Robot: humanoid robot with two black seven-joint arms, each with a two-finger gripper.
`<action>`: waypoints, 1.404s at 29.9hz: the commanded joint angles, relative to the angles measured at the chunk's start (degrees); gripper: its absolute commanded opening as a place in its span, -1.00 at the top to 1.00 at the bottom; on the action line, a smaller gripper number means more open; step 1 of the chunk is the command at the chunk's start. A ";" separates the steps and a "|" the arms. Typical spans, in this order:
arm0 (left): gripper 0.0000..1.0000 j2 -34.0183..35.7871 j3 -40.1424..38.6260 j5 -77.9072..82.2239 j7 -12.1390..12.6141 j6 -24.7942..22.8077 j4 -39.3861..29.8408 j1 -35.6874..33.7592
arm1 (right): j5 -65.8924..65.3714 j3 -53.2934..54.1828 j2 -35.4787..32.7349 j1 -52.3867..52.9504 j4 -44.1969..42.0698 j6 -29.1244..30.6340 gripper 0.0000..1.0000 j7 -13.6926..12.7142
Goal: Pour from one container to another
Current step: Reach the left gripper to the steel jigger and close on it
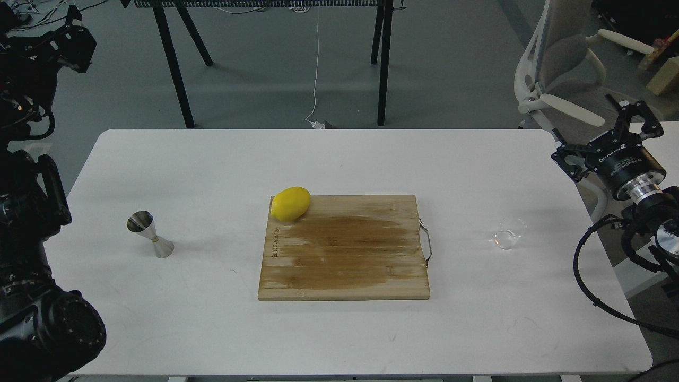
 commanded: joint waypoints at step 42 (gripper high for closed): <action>-0.99 -5.49 19.65 -24.50 0.01 4.28 13.57 50.84 | -0.09 -0.08 0.09 -1.71 -1.63 0.00 -0.99 0.00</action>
